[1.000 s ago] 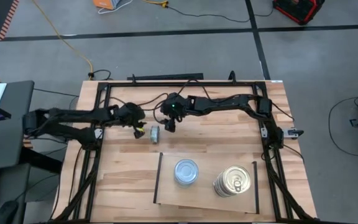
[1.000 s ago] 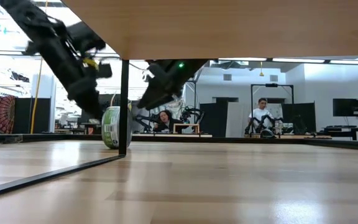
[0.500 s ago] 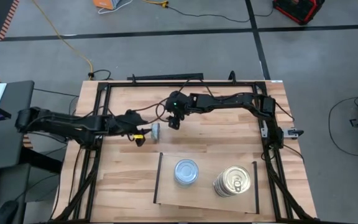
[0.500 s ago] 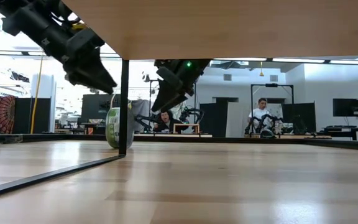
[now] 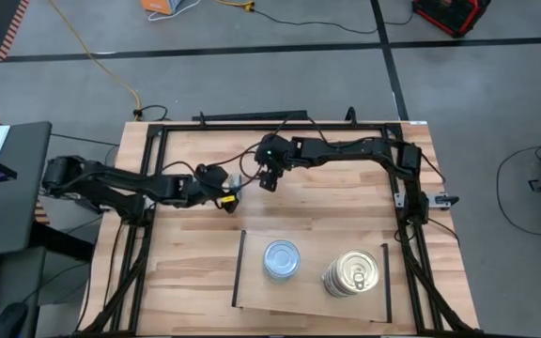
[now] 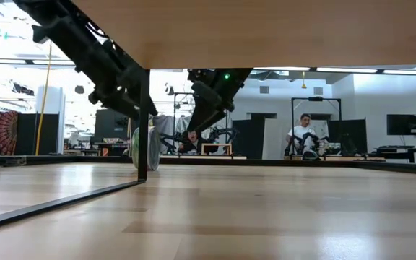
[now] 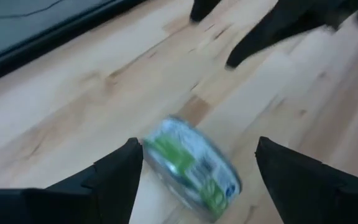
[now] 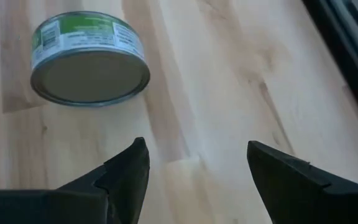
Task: Stack canned seafood by type on shelf
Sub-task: Stack the green tuna can on the top of the green tuna cans on the shelf
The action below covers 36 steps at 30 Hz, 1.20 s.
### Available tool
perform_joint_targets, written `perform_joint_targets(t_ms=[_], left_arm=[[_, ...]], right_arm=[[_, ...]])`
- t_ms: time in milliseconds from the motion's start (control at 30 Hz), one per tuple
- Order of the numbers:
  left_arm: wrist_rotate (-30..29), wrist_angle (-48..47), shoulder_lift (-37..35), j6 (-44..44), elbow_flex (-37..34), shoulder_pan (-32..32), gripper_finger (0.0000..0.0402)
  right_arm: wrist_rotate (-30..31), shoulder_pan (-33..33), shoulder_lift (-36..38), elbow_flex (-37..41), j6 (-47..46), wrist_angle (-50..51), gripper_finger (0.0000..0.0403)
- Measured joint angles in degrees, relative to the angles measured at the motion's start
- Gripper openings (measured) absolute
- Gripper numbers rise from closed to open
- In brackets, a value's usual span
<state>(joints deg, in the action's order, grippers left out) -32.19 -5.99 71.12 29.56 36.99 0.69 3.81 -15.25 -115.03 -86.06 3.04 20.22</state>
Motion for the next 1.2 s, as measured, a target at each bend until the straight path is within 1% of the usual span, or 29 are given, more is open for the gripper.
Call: perform_joint_targets(t_ms=[200, 333, 433, 467, 600, 700, 800, 1000, 1200], left_arm=[[-1.22, 1.53, 5.48, 3.96, -0.07, 1.68, 0.0304], [-1.18, 5.76, 7.49, 3.83, -0.07, 3.9, 0.0304], [-0.86, 5.95, 7.79, 3.3, -0.07, 6.76, 0.0304], [-0.13, 6.04, 7.71, 3.43, -0.07, 7.99, 0.0304], [6.05, 6.25, 7.77, 2.89, -0.07, 11.93, 0.0304], [7.35, 4.69, 7.77, 1.76, -0.07, 13.21, 0.0301], [9.33, 4.11, 7.77, 1.72, -1.16, 13.67, 0.0285], [12.42, 4.51, 7.77, 1.27, -2.38, 13.52, 0.0229], [12.42, 6.74, 7.77, -6.84, -2.38, 12.29, 0.0182]], right_arm=[[0.87, 0.12, 0.44, 0.04, 0.03, 0.25, 0.0295], [0.94, 0.27, 0.44, 0.04, 0.03, 0.36, 0.0295], [1.21, 0.58, 0.44, 0.04, 0.02, 0.36, 0.0295], [1.49, 0.69, 0.44, 0.04, 0.02, 0.35, 0.0295], [3.4, 1.38, 0.44, 0.04, 0.02, 0.34, 0.0295], [3.63, 1.4, 0.44, 0.04, -0.01, 0.33, 0.0295], [3.67, 1.54, 0.44, 0.04, -0.04, 0.32, 0.0295], [3.8, 1.62, 0.44, 0.04, -0.19, 0.25, 0.0295], [3.8, 1.62, 0.44, 0.04, -0.17, 0.47, 0.0295]])
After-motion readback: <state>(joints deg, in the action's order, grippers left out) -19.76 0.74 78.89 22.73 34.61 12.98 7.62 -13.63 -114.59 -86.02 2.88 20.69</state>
